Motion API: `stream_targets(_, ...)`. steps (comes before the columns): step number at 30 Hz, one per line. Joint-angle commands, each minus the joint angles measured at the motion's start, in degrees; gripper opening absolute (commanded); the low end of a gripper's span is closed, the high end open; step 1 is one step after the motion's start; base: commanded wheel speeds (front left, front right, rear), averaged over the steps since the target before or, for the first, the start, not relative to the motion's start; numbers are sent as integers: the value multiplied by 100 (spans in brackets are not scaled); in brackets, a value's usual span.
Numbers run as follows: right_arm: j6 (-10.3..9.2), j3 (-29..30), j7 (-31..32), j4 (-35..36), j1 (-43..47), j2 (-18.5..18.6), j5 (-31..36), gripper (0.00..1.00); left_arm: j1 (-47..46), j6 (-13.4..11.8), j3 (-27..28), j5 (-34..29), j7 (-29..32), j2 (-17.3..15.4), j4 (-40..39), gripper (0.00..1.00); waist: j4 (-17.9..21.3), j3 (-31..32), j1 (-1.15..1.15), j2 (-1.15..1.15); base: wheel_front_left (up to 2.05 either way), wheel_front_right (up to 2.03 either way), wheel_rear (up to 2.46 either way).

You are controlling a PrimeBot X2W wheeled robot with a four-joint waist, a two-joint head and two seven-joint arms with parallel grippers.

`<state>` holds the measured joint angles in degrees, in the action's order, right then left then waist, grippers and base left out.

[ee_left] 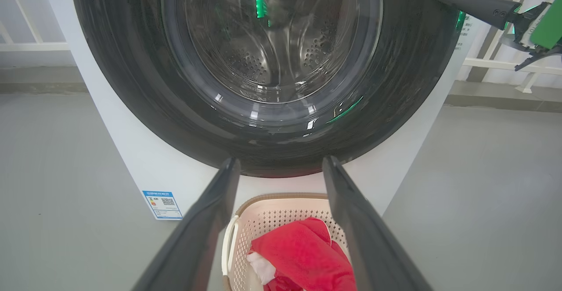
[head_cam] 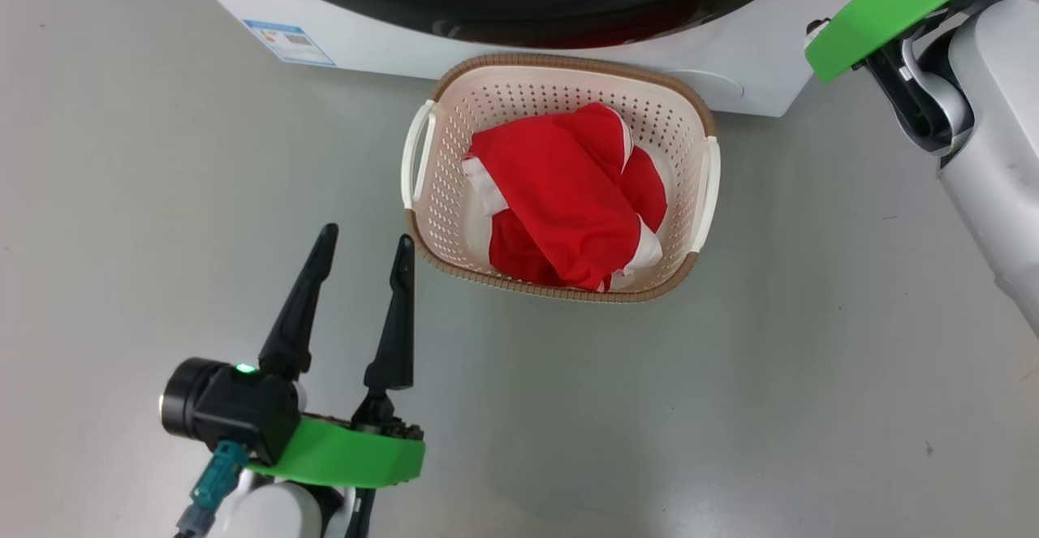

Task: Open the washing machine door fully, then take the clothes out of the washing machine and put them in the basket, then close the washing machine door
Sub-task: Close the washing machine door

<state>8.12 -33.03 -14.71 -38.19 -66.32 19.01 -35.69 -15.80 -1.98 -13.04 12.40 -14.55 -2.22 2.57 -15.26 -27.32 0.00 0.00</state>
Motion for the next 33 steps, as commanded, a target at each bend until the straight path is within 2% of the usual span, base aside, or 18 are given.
stream_targets(1,-64,64,-29,54,-142,48,-23,0,-88,21,214,-54,-44,-67,-128,100,12,23,0,0,0,0,0)
stream_targets(4,-64,64,-29,86,-73,7,-17,0,-72,37,291,-35,-44,-67,-143,100,62,89,0,0,0,0,0)
stream_targets(5,-64,53,-29,132,-31,-16,-1,12,-67,47,312,-32,-44,-67,-146,100,83,115,0,0,0,0,0)
stream_targets(6,-64,14,-29,177,32,-28,21,33,-61,57,330,-37,-44,-67,-143,100,104,145,0,0,0,0,0)
stream_targets(7,-64,-2,-29,223,101,-40,37,47,-58,65,348,-42,-44,-67,-142,100,128,178,0,0,0,0,0)
stream_targets(8,-64,4,-29,273,178,-57,51,80,-50,73,367,-32,-44,-67,-135,100,157,214,0,0,0,0,0)
stream_targets(9,-64,15,-29,328,267,-76,71,100,-39,75,380,-20,-44,-67,-128,100,190,252,0,0,0,0,0)
stream_targets(21,-64,598,-29,1016,1792,-434,779,100,126,239,622,143,-45,-66,-139,100,831,840,0,0,0,0,0)
stream_targets(33,-64,1538,-29,1129,3078,-743,1296,100,557,538,948,264,-45,-98,92,100,1459,1648,0,0,0,0,0)
